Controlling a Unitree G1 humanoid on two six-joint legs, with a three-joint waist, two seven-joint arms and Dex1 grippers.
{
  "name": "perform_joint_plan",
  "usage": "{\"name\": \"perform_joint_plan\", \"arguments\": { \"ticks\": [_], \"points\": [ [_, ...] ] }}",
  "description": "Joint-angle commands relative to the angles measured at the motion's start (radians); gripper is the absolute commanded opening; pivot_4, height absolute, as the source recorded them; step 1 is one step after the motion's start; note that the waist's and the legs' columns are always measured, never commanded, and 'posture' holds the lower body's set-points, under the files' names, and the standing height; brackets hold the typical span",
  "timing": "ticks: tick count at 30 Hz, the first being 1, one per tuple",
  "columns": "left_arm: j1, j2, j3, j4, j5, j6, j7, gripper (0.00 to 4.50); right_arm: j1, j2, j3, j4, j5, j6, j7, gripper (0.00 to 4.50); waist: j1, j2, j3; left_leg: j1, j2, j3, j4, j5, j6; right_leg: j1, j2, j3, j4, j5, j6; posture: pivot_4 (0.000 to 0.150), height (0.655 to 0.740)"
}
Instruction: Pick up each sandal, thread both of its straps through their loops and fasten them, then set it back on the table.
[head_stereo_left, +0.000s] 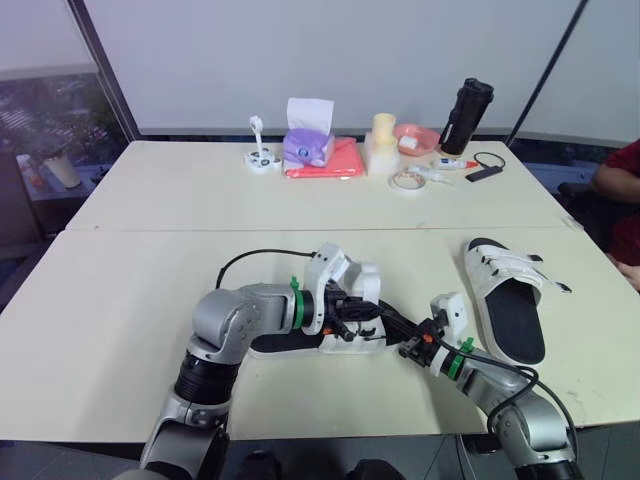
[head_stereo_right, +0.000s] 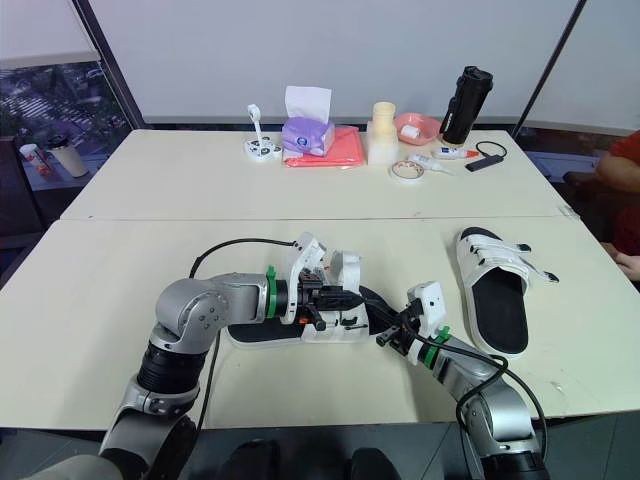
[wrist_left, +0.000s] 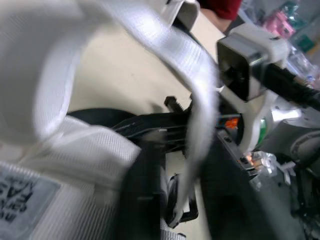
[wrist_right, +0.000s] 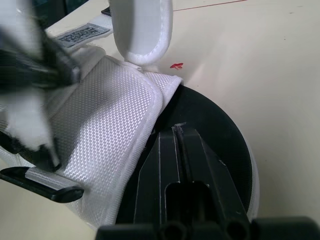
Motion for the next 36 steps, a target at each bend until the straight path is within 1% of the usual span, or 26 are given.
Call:
{"name": "perform_joint_plan", "arguments": {
  "ticks": [1,3,6,10,16,18,23,32,36],
  "points": [
    [0.001,-0.031,0.039,-0.031,-0.041,0.025,0.038,0.02,0.049,0.002,0.086,0.106,-0.036,0.092,0.013,0.0,0.0,0.0,0.0,0.001,0.0,0.0,0.0,0.0,0.0,0.0,0.0,0.0,0.0,0.0,0.0,0.15,0.74],
    [0.002,-0.066,0.084,-0.02,-0.073,0.049,0.061,0.02,0.048,0.002,0.085,0.109,-0.037,0.09,0.013,0.0,0.0,0.0,0.0,0.001,0.0,0.0,0.0,0.0,0.0,0.001,0.0,0.0,0.0,0.0,0.0,0.15,0.74],
    [-0.012,-0.138,0.19,0.009,-0.126,0.103,0.109,0.02,0.046,0.003,0.084,0.111,-0.038,0.089,0.012,0.0,-0.001,0.0,0.0,0.002,0.0,0.0,0.0,0.0,0.0,0.001,0.0,0.0,0.0,0.0,0.0,0.15,0.74],
    [-0.019,-0.166,0.258,0.038,-0.161,0.143,0.139,0.02,0.046,0.005,0.084,0.109,-0.038,0.089,0.01,0.0,-0.002,0.0,0.0,0.002,0.0,0.0,0.0,0.0,0.0,0.001,0.0,0.0,0.0,0.0,0.0,0.15,0.74],
    [0.005,-0.144,0.25,0.075,-0.176,0.153,0.128,0.02,0.045,0.007,0.084,0.11,-0.039,0.088,0.009,0.0,-0.002,0.0,0.0,0.002,0.0,0.001,0.0,0.0,0.0,0.001,0.0,0.0,0.0,0.0,0.0,0.15,0.74],
    [0.01,-0.153,0.271,0.09,-0.199,0.173,0.128,0.02,0.045,0.009,0.084,0.111,-0.039,0.087,0.007,0.0,-0.002,0.0,0.0,0.002,0.0,0.001,0.0,0.0,0.0,0.001,0.0,0.001,0.0,0.0,0.0,0.15,0.74],
    [0.019,-0.145,0.267,0.106,-0.229,0.204,0.123,0.02,0.046,0.009,0.084,0.111,-0.04,0.087,0.007,0.0,-0.002,0.0,0.0,0.002,0.0,0.001,0.0,0.0,-0.001,0.001,0.0,0.001,0.0,0.0,0.0,0.15,0.74],
    [0.022,-0.105,0.176,0.14,-0.192,0.099,0.113,0.02,0.053,0.007,0.083,0.105,-0.039,0.088,0.006,0.0,-0.002,0.0,0.0,0.002,0.0,0.001,0.0,0.0,-0.001,0.001,0.0,0.001,0.0,0.0,0.0,0.15,0.74],
    [-0.017,-0.145,0.268,0.187,-0.261,0.119,0.118,0.02,0.055,0.007,0.083,0.103,-0.039,0.087,0.005,0.0,-0.001,0.0,0.0,0.002,0.0,0.001,0.0,0.0,-0.001,0.002,0.0,0.001,0.0,0.0,0.0,0.15,0.74]
  ]
}}
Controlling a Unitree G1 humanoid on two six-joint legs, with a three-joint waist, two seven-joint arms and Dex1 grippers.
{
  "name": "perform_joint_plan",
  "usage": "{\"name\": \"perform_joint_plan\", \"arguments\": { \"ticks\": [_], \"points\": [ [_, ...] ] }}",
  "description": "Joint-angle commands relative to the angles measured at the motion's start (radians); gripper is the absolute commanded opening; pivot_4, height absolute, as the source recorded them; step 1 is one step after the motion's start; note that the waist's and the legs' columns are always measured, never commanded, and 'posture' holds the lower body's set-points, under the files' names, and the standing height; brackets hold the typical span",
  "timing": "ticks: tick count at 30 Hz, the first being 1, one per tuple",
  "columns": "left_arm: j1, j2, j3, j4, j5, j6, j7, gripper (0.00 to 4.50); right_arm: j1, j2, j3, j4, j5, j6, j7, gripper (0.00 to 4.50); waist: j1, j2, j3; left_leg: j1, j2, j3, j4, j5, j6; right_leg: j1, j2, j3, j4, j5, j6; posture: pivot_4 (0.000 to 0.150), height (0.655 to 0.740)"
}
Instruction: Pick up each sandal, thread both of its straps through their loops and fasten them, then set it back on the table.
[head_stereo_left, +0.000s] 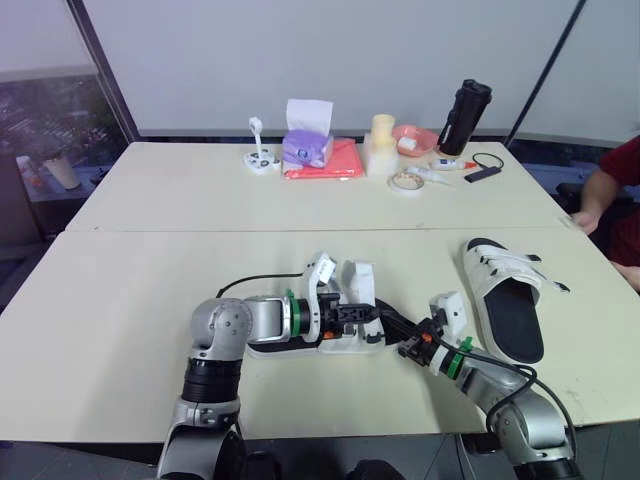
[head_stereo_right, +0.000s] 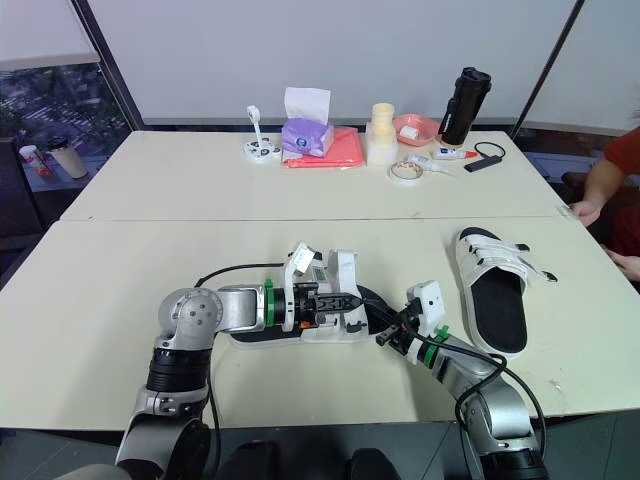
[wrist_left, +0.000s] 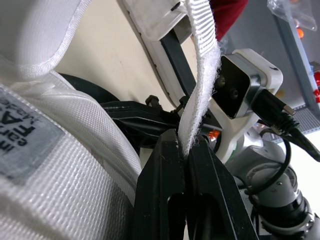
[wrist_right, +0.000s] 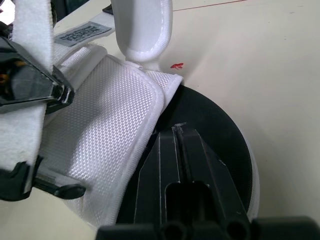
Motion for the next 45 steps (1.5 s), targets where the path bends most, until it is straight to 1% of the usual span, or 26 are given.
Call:
{"name": "perform_joint_plan", "arguments": {
  "ticks": [1,4,10,16,23,33,38,45],
  "points": [
    [-0.041,-0.036,0.071,0.024,-0.067,0.016,0.004,0.02,0.063,0.006,0.082,0.092,-0.037,0.087,0.002,0.0,0.0,0.0,0.0,0.0,0.0,0.0,0.0,0.0,0.0,0.0,0.0,0.0,0.0,0.0,0.0,0.15,0.74],
    [-0.052,-0.046,0.122,0.039,-0.098,0.041,0.019,0.02,0.064,0.006,0.082,0.091,-0.036,0.087,0.001,0.0,-0.001,0.0,0.0,0.0,0.0,0.0,0.0,0.0,0.0,0.0,0.0,0.0,0.0,0.0,0.0,0.15,0.74],
    [-0.026,-0.035,0.086,0.029,-0.08,0.026,0.027,0.02,0.061,0.007,0.083,0.093,-0.037,0.087,0.001,0.0,-0.001,0.0,0.0,0.0,0.0,0.0,0.0,0.0,0.0,0.0,0.0,0.0,-0.001,0.0,0.0,0.15,0.74],
    [0.014,0.006,-0.027,0.003,-0.033,-0.031,0.012,0.02,0.061,0.006,0.083,0.089,-0.036,0.09,0.002,0.0,-0.001,0.0,0.0,0.0,0.0,0.0,0.0,0.0,-0.001,0.0,0.0,0.0,-0.001,0.0,0.0,0.15,0.74],
    [0.017,0.025,-0.065,0.011,-0.03,-0.079,0.004,0.02,0.065,0.006,0.084,0.085,-0.034,0.092,0.0,0.0,-0.001,-0.001,0.0,0.0,0.0,0.0,0.0,0.0,-0.001,0.0,0.0,0.0,-0.001,0.0,0.0,0.15,0.74],
    [0.021,0.069,-0.136,0.009,0.013,-0.147,-0.016,0.02,0.059,0.009,0.085,0.09,-0.034,0.091,0.0,0.0,0.0,-0.001,0.0,0.0,0.0,0.0,0.0,0.0,-0.001,0.0,0.0,0.0,-0.002,0.0,0.0,0.15,0.74],
    [0.036,0.101,-0.191,-0.02,0.029,-0.173,-0.039,0.02,0.058,0.01,0.086,0.092,-0.035,0.09,0.0,0.0,-0.001,-0.001,0.0,0.0,0.0,0.0,-0.001,-0.001,-0.001,0.0,0.0,0.0,-0.002,0.0,0.0,0.15,0.74],
    [0.041,0.159,-0.297,-0.058,0.088,-0.251,-0.097,0.02,0.054,0.013,0.087,0.097,-0.036,0.089,-0.001,0.0,-0.001,-0.001,-0.001,0.0,0.0,0.0,-0.002,-0.001,-0.001,0.0,-0.001,0.001,-0.003,0.0,0.0,0.15,0.74]
  ]
}}
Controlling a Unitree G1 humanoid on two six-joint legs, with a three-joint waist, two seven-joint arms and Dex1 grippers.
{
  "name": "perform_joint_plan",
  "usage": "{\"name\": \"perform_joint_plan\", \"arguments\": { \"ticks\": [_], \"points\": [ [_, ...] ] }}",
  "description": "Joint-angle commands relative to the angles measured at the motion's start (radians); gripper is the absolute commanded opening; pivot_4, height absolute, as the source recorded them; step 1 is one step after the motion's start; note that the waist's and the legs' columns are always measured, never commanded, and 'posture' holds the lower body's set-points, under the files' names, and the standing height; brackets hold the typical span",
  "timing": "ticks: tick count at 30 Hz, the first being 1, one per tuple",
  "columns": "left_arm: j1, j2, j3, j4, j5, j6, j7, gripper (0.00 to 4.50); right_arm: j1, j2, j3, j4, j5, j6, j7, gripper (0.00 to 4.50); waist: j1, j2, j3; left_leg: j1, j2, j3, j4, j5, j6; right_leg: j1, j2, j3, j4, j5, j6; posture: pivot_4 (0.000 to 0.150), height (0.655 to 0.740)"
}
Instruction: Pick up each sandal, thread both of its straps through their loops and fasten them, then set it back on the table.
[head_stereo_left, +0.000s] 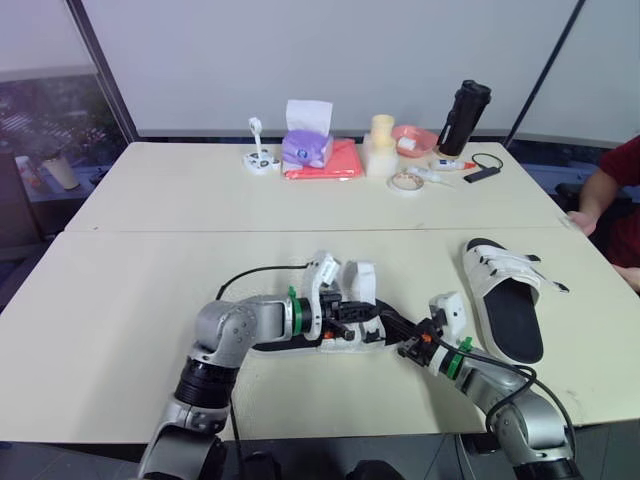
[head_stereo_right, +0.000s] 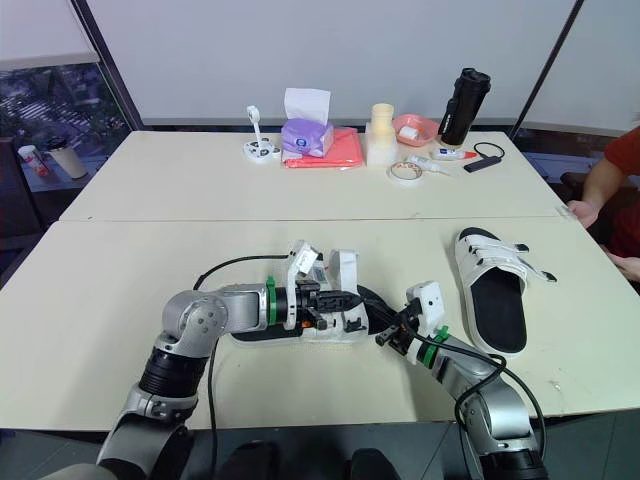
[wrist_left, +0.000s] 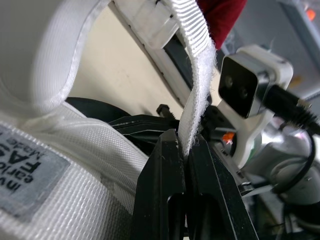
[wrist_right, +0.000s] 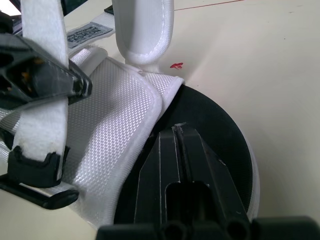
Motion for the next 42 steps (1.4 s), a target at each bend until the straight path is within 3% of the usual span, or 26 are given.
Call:
{"name": "perform_joint_plan", "arguments": {
  "ticks": [1,13,24,36,42],
  "points": [
    [0.013,0.018,-0.073,-0.017,0.028,-0.014,-0.033,0.02,0.054,0.011,0.085,0.097,-0.036,0.089,0.002,0.0,0.0,0.0,0.0,0.0,0.0,0.0,0.0,0.0,0.0,0.0,0.0,0.0,0.0,0.0,0.0,0.15,0.74],
    [-0.025,0.109,-0.195,-0.072,0.121,-0.157,-0.161,0.02,0.057,0.014,0.083,0.097,-0.036,0.088,-0.001,0.0,-0.002,0.0,0.0,0.0,0.001,0.0,-0.002,0.0,0.0,-0.001,0.0,0.002,-0.002,0.0,-0.001,0.15,0.74],
    [0.006,0.191,-0.235,-0.132,0.12,-0.176,-0.265,0.02,0.058,0.018,0.083,0.101,-0.04,0.084,0.0,0.0,-0.015,0.0,0.0,0.0,0.001,0.0,-0.005,0.0,0.0,-0.001,0.0,0.002,-0.002,-0.002,-0.003,0.15,0.74],
    [0.014,0.214,-0.253,-0.036,0.215,-0.243,-0.226,0.02,0.058,0.018,0.085,0.098,-0.039,0.087,-0.003,0.0,-0.02,-0.001,-0.001,0.0,0.001,-0.001,-0.005,-0.001,0.0,-0.001,-0.001,0.002,-0.002,-0.002,-0.003,0.15,0.74],
    [-0.016,0.162,-0.182,0.053,0.205,-0.206,-0.155,0.02,0.061,0.018,0.085,0.099,-0.039,0.084,-0.004,0.0,-0.02,-0.002,-0.002,0.0,0.001,-0.002,-0.005,-0.001,0.0,-0.001,-0.001,0.002,-0.002,-0.002,-0.003,0.15,0.74]
  ]
}}
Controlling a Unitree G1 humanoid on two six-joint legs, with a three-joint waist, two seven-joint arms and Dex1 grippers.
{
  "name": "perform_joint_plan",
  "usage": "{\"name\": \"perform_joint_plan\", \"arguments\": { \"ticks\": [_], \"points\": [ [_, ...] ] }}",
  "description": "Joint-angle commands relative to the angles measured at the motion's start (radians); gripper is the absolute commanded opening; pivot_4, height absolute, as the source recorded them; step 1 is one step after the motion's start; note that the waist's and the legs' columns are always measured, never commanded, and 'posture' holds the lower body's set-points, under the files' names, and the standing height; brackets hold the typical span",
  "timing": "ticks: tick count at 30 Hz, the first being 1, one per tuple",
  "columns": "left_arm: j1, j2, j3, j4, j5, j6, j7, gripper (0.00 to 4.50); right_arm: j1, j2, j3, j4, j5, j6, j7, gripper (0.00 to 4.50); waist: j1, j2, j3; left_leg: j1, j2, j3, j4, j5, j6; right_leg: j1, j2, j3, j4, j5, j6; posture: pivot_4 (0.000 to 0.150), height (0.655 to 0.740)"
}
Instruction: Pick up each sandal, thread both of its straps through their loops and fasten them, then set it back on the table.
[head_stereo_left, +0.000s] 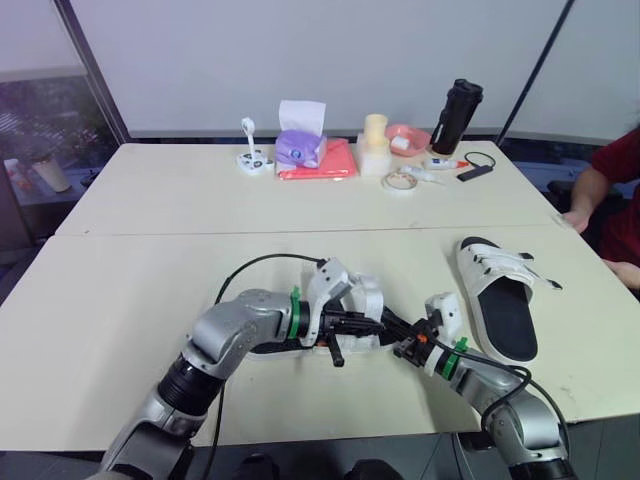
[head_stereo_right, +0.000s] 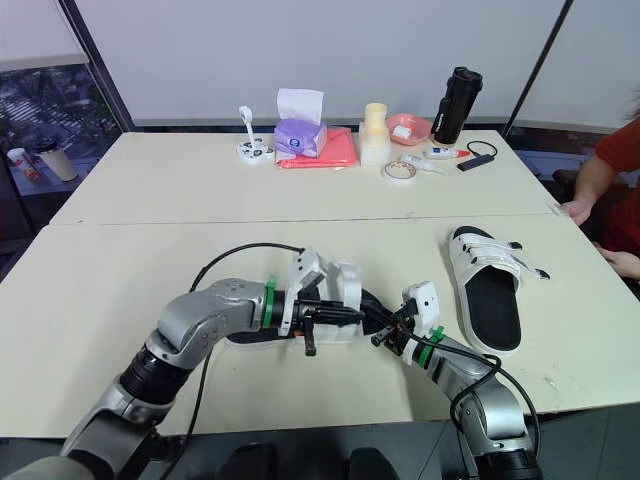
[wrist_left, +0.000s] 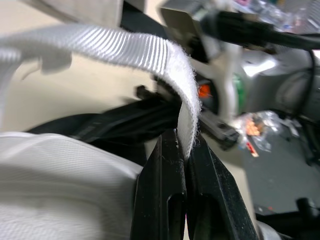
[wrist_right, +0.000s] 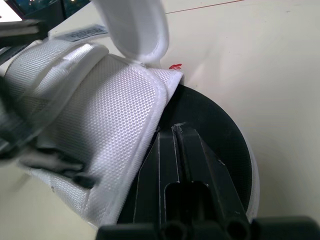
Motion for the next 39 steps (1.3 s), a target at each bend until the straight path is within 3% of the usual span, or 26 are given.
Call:
{"name": "perform_joint_plan", "arguments": {
  "ticks": [1,6,18,27,39],
  "points": [
    [0.007,-0.011,0.028,0.093,0.036,0.054,0.065,0.02,0.063,0.001,0.073,0.099,-0.039,0.084,-0.001,0.0,-0.001,0.0,0.0,0.0,0.0,0.0,0.0,0.0,0.0,0.0,0.0,0.0,0.0,0.0,0.0,0.15,0.74],
    [-0.005,-0.035,0.074,0.123,0.031,0.068,0.093,0.02,0.064,0.002,0.073,0.1,-0.039,0.084,-0.002,0.0,-0.002,0.0,0.0,0.0,0.0,0.0,0.0,0.0,0.0,0.0,0.001,0.0,0.0,0.0,0.001,0.15,0.74],
    [0.021,0.034,-0.041,0.092,0.122,0.009,0.037,0.02,0.06,0.006,0.075,0.104,-0.041,0.082,-0.003,0.0,-0.004,0.0,-0.001,0.0,0.001,0.001,0.0,-0.002,-0.003,0.0,0.001,0.0,0.0,-0.001,0.0,0.15,0.74],
    [-0.012,-0.174,0.313,0.107,-0.171,0.329,0.141,0.02,0.055,0.011,0.079,0.107,-0.042,0.08,-0.005,0.0,-0.004,-0.001,0.0,0.0,0.001,0.0,0.0,-0.003,-0.003,0.0,0.002,-0.001,0.0,-0.001,0.0,0.15,0.74],
    [-0.021,-0.234,0.43,0.141,-0.231,0.436,0.227,0.02,0.053,0.032,0.088,0.115,-0.049,0.07,-0.012,0.0,-0.007,-0.001,0.0,0.001,0.001,0.001,0.0,-0.003,-0.003,-0.001,0.002,-0.002,0.001,-0.001,0.0,0.15,0.74]
  ]
}}
